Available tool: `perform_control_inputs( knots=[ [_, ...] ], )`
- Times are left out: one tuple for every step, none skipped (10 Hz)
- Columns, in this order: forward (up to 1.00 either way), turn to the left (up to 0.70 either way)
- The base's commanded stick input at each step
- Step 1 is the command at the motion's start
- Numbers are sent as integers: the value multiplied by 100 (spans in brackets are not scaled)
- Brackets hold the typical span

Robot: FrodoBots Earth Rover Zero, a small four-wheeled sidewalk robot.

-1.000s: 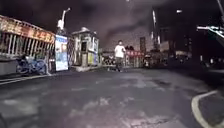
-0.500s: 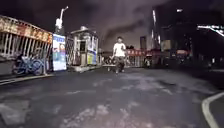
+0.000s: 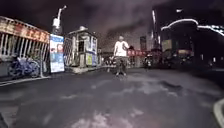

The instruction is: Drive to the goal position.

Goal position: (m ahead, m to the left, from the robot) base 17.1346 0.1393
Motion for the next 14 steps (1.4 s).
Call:
perform_control_inputs(
  knots=[
    [45,0],
    [45,0],
    [45,0],
    [45,0],
    [45,0],
    [45,0],
    [45,0],
    [45,0],
    [45,0],
    [45,0],
    [45,0],
    [45,0],
    [45,0],
    [45,0]
  ],
)
